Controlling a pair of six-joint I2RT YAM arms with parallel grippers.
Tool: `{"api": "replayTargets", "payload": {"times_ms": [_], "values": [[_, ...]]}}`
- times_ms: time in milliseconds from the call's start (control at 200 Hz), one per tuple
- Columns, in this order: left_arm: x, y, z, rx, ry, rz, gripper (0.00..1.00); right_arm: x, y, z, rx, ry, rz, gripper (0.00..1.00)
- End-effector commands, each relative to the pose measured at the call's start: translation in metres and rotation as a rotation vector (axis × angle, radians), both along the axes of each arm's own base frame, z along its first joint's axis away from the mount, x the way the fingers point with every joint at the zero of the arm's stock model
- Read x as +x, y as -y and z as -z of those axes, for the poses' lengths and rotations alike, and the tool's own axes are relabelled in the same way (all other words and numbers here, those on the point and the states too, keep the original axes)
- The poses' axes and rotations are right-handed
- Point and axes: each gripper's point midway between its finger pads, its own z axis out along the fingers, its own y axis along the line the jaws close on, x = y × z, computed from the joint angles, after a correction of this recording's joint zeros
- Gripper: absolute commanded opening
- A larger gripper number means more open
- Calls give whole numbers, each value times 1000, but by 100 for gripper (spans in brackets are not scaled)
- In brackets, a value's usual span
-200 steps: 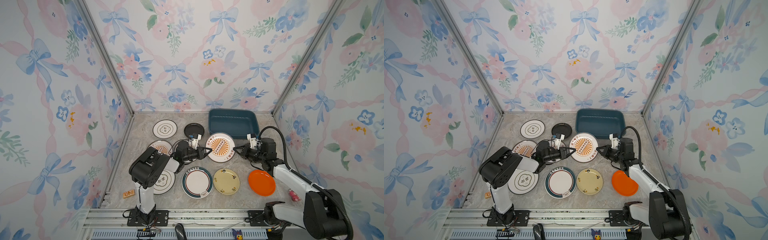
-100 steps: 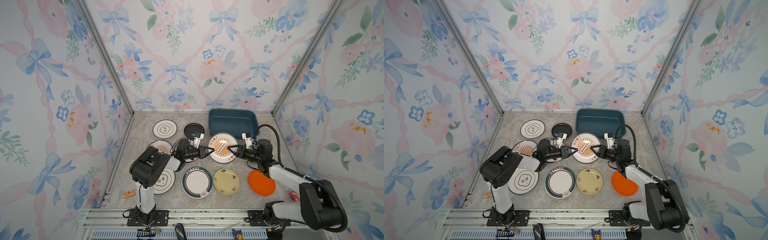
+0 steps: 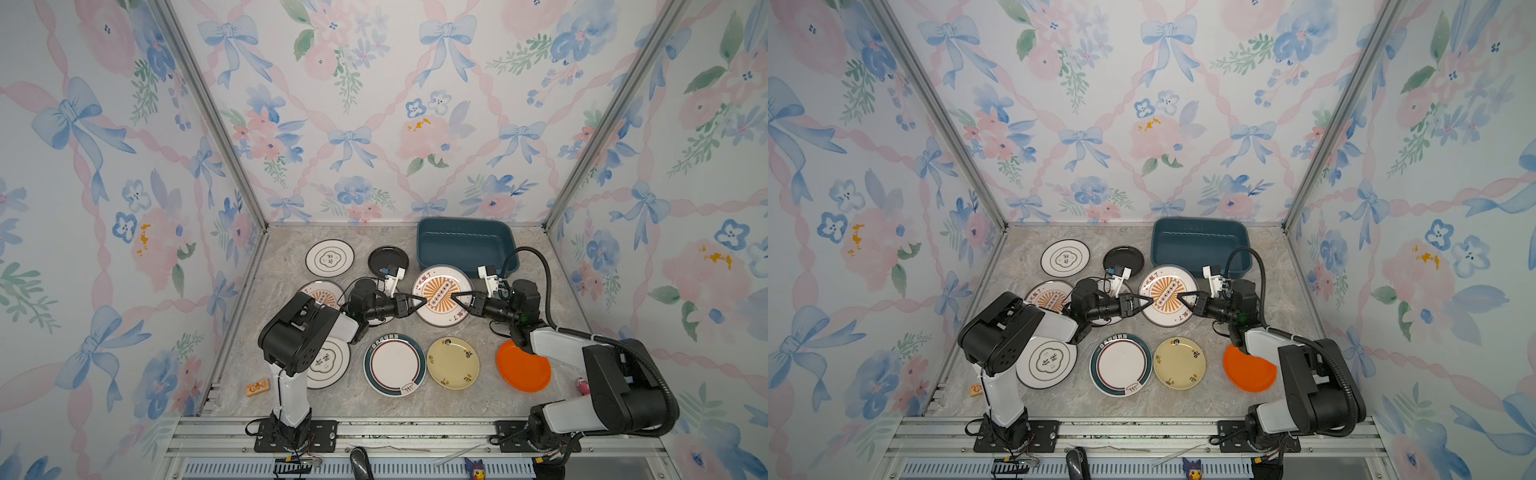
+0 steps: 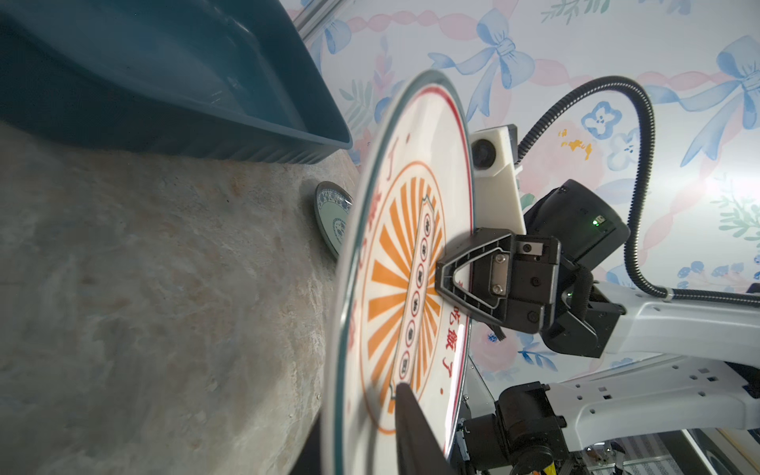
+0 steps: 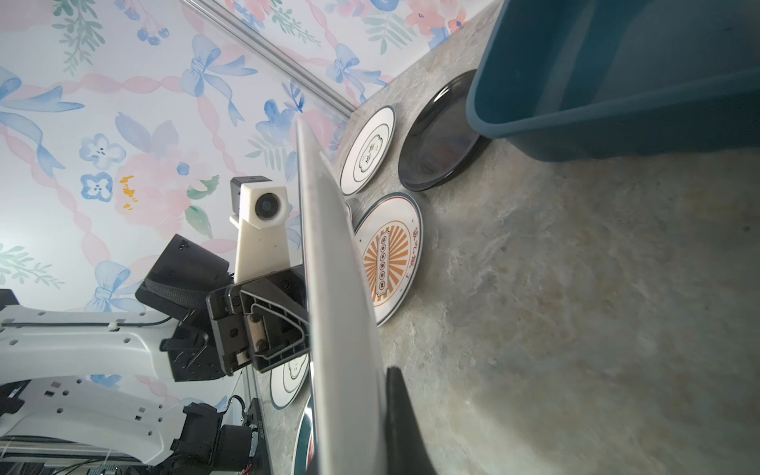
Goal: Place the plates into the plastic bin on the countertop
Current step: Pick up the plate from the center of the table.
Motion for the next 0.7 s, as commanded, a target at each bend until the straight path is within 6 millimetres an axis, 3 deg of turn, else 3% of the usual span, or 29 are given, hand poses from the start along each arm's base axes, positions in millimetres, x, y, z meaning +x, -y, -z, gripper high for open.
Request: {"api": "replayTargets", "payload": {"times_ms": [0,205,295,310,350,695], "values": [[-6,-5,-16,-12,84,5,38,14,6,-3,-97,-18,61,0],[-3,-28,-15,80,127,-67,59,40,33,-19,-255,-58,155,0],[-1,-38,-13,148,152,-102,78,57,45,-23,-237,-100,197,0],[-2,-39,-14,156,155,-108,88,60,47,-23,-234,-109,201,0],[-2,-43,-16,182,176,-124,97,67,51,-24,-230,-121,213,0],[-1,-95,-30,437,297,-318,98,135,76,-54,-179,-140,316,0]]}}
